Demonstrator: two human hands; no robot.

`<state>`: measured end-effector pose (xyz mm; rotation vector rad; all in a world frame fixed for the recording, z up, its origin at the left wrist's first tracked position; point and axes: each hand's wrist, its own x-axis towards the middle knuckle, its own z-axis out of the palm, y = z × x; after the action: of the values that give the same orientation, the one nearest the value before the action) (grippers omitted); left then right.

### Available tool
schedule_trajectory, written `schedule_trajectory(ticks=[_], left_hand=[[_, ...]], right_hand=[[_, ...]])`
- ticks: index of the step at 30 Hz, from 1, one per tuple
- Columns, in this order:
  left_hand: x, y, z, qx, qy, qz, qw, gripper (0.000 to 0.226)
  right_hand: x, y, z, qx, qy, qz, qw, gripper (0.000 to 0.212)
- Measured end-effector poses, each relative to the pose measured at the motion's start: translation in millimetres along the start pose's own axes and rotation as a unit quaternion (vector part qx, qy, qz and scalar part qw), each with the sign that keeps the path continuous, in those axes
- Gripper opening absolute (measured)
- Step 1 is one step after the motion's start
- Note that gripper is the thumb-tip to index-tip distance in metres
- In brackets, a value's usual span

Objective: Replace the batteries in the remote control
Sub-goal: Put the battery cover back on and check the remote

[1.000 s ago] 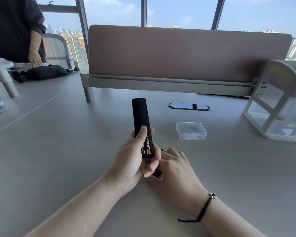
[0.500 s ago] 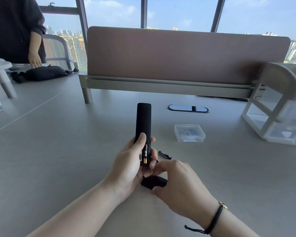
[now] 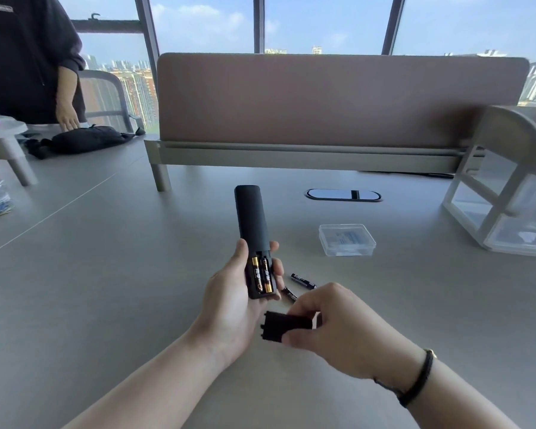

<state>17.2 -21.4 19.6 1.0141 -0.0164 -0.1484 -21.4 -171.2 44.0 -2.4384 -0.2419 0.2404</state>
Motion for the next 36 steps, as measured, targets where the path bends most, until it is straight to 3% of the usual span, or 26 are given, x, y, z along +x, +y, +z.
schedule_trajectory(ticks=[3, 5, 8, 12, 17, 22, 36], left_hand=[[-2, 3, 0, -0.032, -0.01, -0.027, 0.999, 0.052], [-2, 4, 1, -0.06, -0.02, -0.035, 0.997, 0.054], [-2, 4, 1, -0.094, -0.043, -0.051, 0.993, 0.052], [-6, 4, 5, -0.098, -0.069, -0.067, 0.99, 0.049], [-7, 5, 5, -0.128, -0.089, -0.065, 0.986, 0.046], [-7, 2, 5, -0.112, -0.093, -0.065, 0.987, 0.048], [-6, 7, 4, -0.104, -0.064, -0.106, 0.987, 0.047]], right_hand=[[0, -2, -4, 0.219, -0.03, 0.003, 0.975, 0.009], [0, -6, 4, 0.383, -0.027, 0.013, 0.923, 0.012], [3, -10, 17, 0.499, 0.004, 0.057, 0.865, 0.017], [3, -12, 28, 0.514, 0.037, 0.087, 0.853, 0.026], [4, -12, 32, 0.485, 0.042, 0.101, 0.868, 0.034], [4, -12, 31, 0.457, 0.027, 0.093, 0.884, 0.03], [5, -10, 33, 0.494, -0.002, 0.027, 0.869, 0.029]])
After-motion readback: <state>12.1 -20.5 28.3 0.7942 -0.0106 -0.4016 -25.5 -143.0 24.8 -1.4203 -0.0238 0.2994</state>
